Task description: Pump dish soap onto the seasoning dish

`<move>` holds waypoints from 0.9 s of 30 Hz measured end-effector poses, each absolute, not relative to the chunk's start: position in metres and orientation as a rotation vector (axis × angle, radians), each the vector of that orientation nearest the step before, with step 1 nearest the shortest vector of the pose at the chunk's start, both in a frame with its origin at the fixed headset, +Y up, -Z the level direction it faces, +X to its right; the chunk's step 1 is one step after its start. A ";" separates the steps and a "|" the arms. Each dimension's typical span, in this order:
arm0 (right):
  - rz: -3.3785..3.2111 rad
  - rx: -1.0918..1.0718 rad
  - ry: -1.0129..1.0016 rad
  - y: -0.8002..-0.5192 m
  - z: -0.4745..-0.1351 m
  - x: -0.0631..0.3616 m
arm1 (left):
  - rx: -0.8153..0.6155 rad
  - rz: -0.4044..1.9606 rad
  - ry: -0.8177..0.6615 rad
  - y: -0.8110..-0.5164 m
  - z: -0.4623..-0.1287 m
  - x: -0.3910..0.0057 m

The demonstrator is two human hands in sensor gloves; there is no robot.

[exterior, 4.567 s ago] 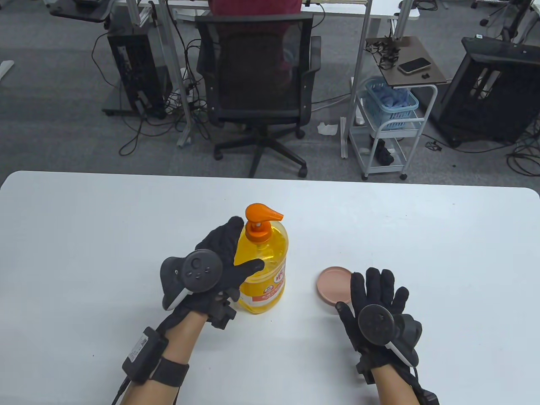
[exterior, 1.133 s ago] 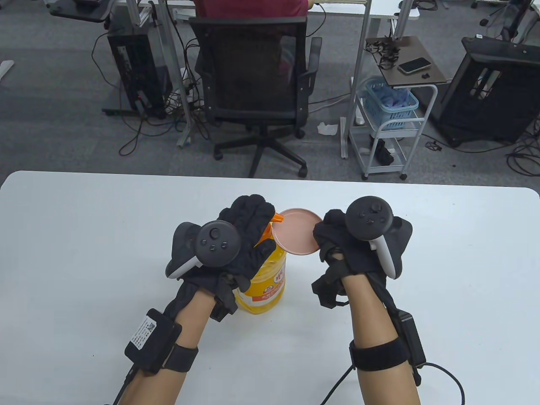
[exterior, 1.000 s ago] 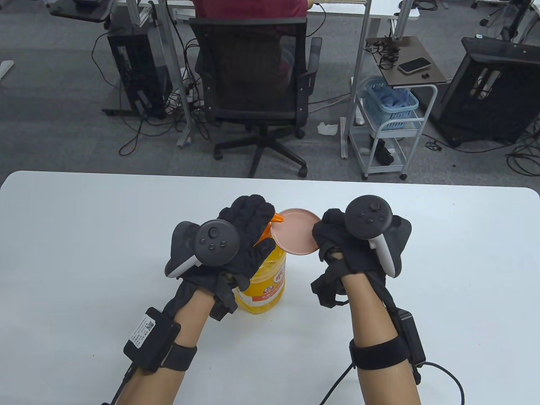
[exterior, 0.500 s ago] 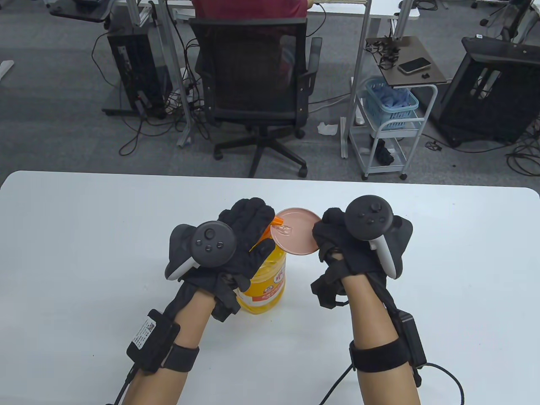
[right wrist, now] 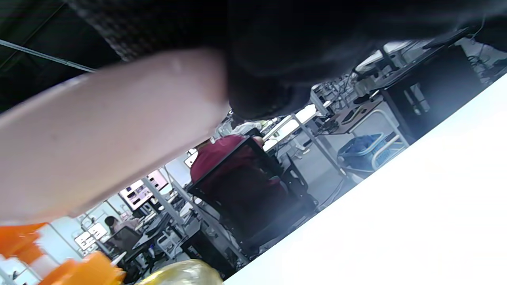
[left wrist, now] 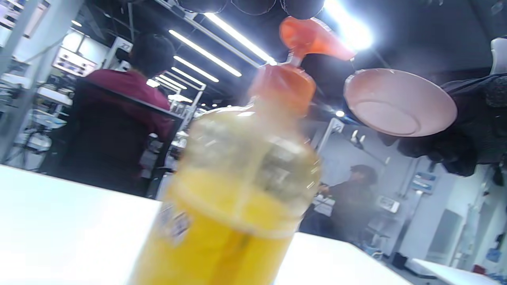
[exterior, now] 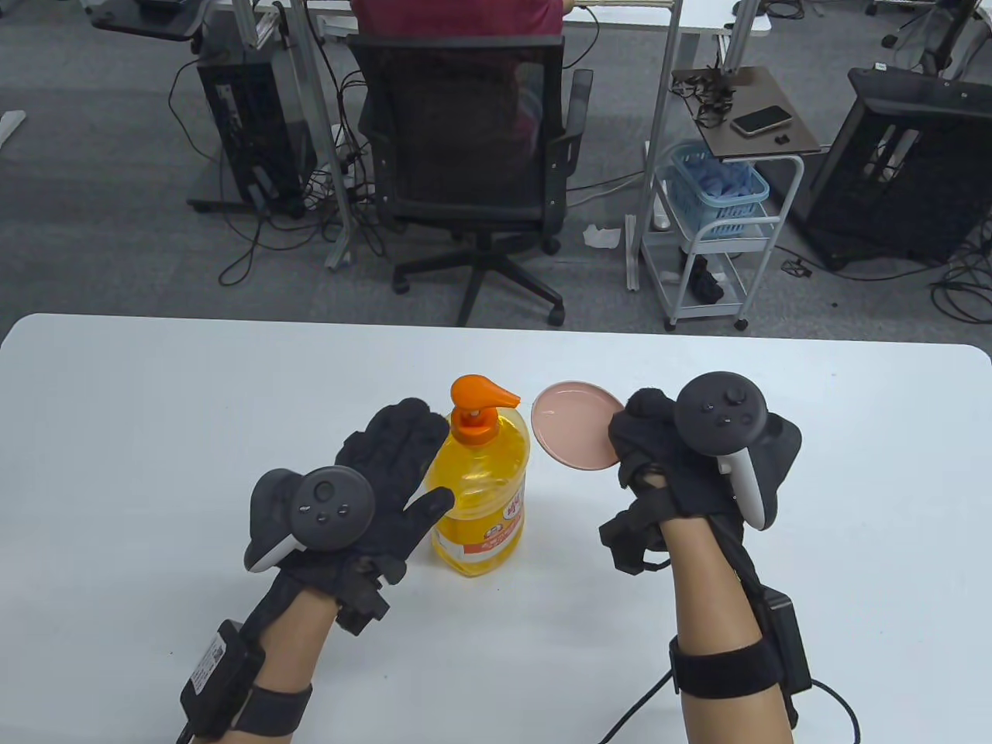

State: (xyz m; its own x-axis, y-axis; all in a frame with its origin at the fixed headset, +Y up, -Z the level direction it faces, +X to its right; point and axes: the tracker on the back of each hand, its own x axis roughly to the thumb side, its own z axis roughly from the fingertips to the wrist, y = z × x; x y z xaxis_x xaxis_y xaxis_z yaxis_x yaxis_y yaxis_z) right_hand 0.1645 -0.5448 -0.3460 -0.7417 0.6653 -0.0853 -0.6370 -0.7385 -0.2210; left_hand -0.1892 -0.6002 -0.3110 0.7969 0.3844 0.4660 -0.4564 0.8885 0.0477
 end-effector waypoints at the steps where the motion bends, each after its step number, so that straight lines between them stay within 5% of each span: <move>1: 2.417 -0.222 -0.246 -0.553 -0.346 0.170 | 0.148 0.432 -0.439 -0.611 -0.308 -0.196; 10: 2.545 -0.413 -0.208 -0.683 -0.359 0.194 | -0.007 0.384 -0.272 -0.719 -0.310 -0.235; 16: 2.596 -0.553 -0.108 -0.750 -0.372 0.198 | -0.034 0.307 -0.253 -0.745 -0.312 -0.240; 27: 2.645 -0.648 -0.018 -0.771 -0.383 0.193 | -0.064 0.257 -0.254 -0.753 -0.311 -0.234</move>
